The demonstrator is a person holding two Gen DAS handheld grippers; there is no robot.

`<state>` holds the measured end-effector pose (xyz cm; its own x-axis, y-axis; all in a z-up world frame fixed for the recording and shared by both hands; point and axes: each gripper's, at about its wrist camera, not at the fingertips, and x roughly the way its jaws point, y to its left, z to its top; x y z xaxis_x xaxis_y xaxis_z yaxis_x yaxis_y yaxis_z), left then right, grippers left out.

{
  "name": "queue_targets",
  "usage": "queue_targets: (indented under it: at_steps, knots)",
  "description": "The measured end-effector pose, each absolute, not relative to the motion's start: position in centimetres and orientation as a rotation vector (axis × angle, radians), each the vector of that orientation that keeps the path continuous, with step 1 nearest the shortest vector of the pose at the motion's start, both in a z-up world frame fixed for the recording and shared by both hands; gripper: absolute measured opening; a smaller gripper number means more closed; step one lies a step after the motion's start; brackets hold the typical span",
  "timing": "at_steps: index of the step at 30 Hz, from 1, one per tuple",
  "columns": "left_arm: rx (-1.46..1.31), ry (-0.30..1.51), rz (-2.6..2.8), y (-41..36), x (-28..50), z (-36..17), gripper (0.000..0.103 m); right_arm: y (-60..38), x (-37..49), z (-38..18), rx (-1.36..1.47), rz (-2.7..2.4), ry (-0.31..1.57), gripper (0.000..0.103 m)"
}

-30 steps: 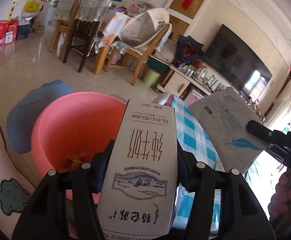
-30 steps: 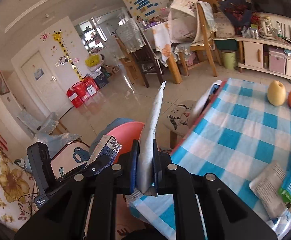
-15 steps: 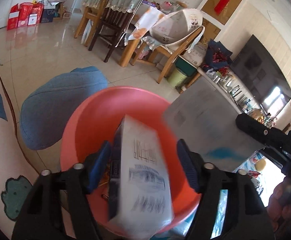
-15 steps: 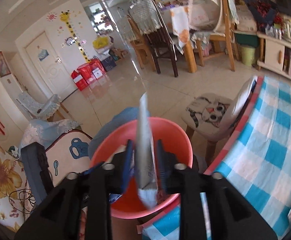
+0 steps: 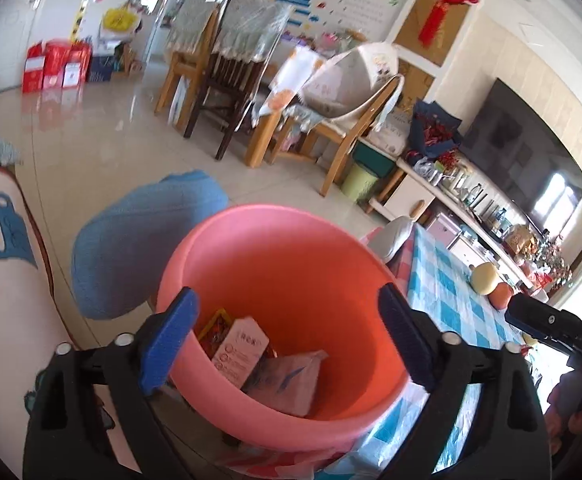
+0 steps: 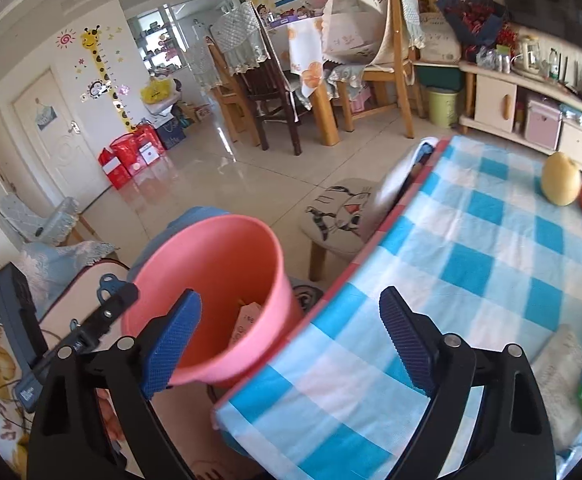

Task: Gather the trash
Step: 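Open left gripper over pink bucket while right gripper releases packet there, then move both open tools back over the table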

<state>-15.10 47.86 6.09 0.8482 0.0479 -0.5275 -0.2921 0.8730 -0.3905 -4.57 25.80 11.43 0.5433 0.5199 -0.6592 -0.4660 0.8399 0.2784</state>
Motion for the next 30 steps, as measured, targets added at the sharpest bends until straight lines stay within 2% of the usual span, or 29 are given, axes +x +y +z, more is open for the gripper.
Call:
queue_targets:
  at_steps: [7, 13, 30]
  knots:
    - [-0.474, 0.499, 0.128, 45.7, -15.6, 8.1, 0.097, 23.0, -6.7, 12.3, 0.028, 0.537, 0.772, 0.092]
    - [-0.469, 0.530, 0.090, 43.5, -15.6, 9.3, 0.097, 21.2, -8.7, 13.5, -0.051, 0.484, 0.709, 0.094]
    - [-0.351, 0.621, -0.031, 34.6, -15.6, 10.9, 0.097, 16.0, -11.4, 15.5, -0.046, 0.437, 0.623, 0.095]
